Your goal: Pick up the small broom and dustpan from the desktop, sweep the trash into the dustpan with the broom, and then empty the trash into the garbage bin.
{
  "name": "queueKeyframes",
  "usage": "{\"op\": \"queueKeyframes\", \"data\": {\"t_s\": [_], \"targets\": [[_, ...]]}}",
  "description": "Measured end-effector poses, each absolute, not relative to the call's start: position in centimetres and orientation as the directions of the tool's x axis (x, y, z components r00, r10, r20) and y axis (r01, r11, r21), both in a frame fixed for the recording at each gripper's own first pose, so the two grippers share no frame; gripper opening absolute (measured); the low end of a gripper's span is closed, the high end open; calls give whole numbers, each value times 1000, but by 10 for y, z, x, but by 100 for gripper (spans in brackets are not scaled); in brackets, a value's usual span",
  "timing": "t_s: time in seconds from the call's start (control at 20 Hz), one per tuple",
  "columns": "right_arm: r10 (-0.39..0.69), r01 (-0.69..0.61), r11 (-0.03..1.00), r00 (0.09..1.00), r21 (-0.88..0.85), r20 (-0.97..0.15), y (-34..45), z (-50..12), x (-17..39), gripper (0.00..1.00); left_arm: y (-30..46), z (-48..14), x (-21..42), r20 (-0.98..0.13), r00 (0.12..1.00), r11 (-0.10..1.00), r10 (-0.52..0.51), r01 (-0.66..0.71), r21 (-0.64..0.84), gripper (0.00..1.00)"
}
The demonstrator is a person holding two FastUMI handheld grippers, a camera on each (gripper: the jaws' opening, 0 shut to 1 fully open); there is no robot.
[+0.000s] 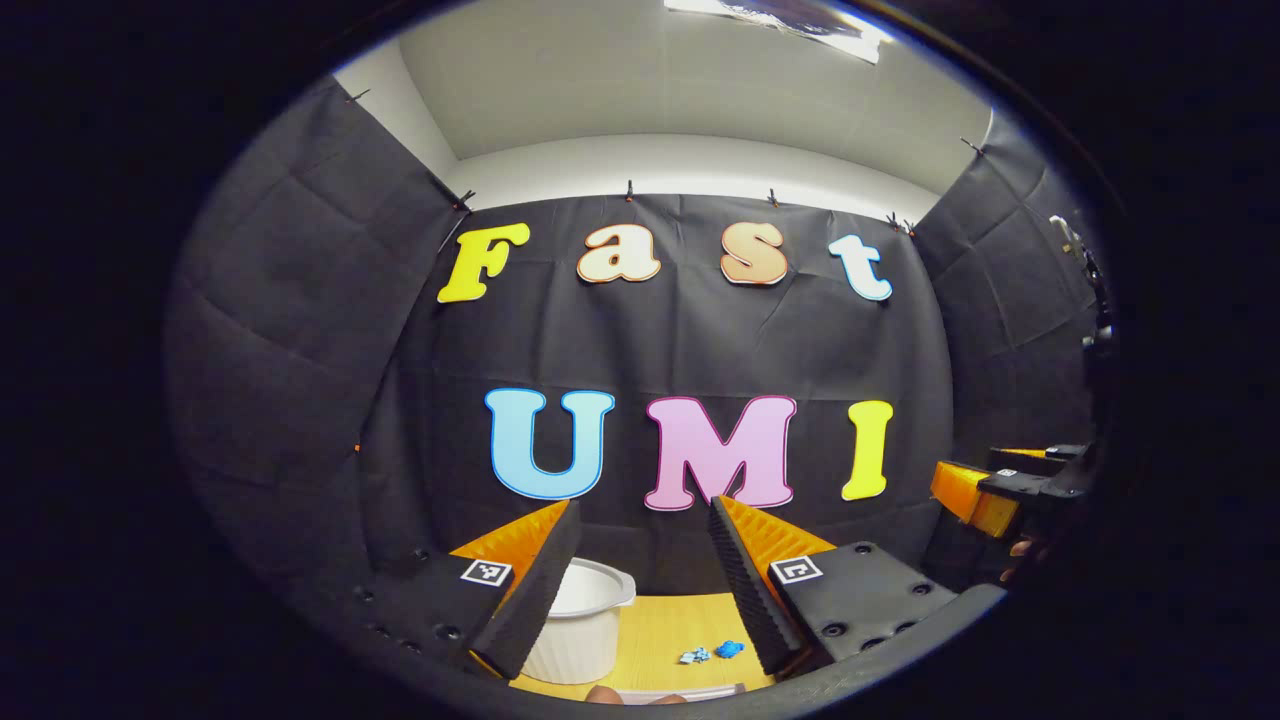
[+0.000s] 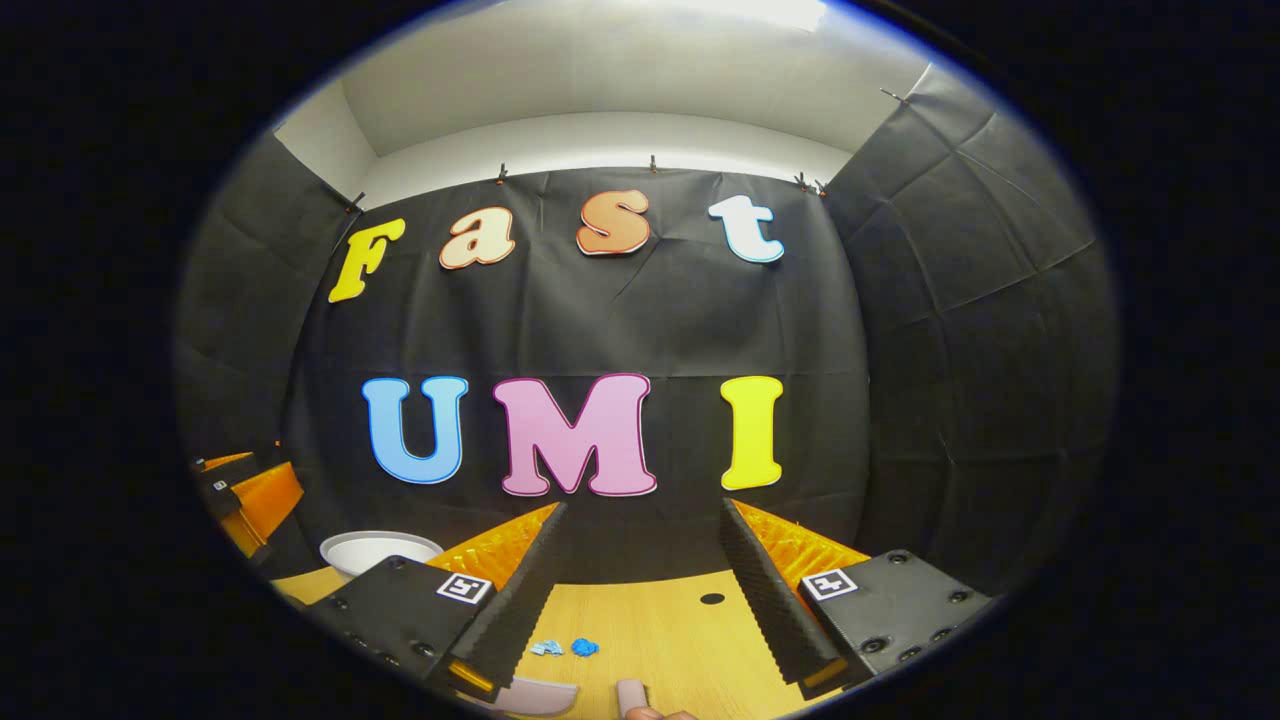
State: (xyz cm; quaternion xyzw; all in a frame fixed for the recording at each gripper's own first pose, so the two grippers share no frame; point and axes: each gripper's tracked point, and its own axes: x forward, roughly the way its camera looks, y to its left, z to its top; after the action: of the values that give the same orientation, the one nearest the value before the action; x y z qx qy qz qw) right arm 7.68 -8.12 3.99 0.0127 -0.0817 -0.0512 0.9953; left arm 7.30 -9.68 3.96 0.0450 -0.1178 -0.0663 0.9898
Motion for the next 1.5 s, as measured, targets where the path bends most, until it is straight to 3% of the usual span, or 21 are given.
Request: {"op": "queueKeyframes", "data": {"t_s": [0.35,0.5,0.65,0.75,0.8,0.85,0.9,1.0,1.1,1.25,1.35,1.45,1.5], "targets": [[-73,75,997,984,-7,165,-74,32,79,92,-106,22,87,169,968,980,-186,169,109,76],[-75,83,995,986,-48,150,-77,27,80,96,-121,20,83,171,950,965,-262,258,45,76],[-88,99,992,987,-80,134,-81,21,84,96,-117,9,87,136,958,967,-253,249,44,76],[-86,96,992,990,-87,113,-81,15,89,92,-114,-9,93,54,968,967,-246,241,86,76],[-84,94,991,991,-94,100,-81,9,91,96,-115,-20,97,10,967,963,-256,254,93,76],[-84,93,990,993,-104,88,-82,5,94,92,-114,-35,100,-42,963,958,-267,270,93,76],[-83,92,990,993,-112,79,-83,2,96,96,-116,-50,100,-91,955,953,-281,289,90,77],[-69,75,990,996,-118,55,-82,-9,105,96,-115,-80,93,-180,941,948,-287,306,88,77],[-62,63,990,998,-129,10,-86,-26,113,92,-116,-119,92,-292,910,939,-296,333,85,77],[-59,54,992,998,-118,-38,-98,-48,123,99,-122,-183,78,-447,839,931,-311,363,32,77],[-59,52,990,997,-131,-57,-107,-60,130,99,-113,-229,68,-582,775,942,-246,331,43,77],[-56,43,990,994,-135,-92,-117,-79,136,99,-99,-275,53,-743,652,953,-150,296,67,77],[-39,24,992,992,-126,-119,-116,-90,138,99,-101,-294,48,-791,593,956,-149,291,38,79]]}}
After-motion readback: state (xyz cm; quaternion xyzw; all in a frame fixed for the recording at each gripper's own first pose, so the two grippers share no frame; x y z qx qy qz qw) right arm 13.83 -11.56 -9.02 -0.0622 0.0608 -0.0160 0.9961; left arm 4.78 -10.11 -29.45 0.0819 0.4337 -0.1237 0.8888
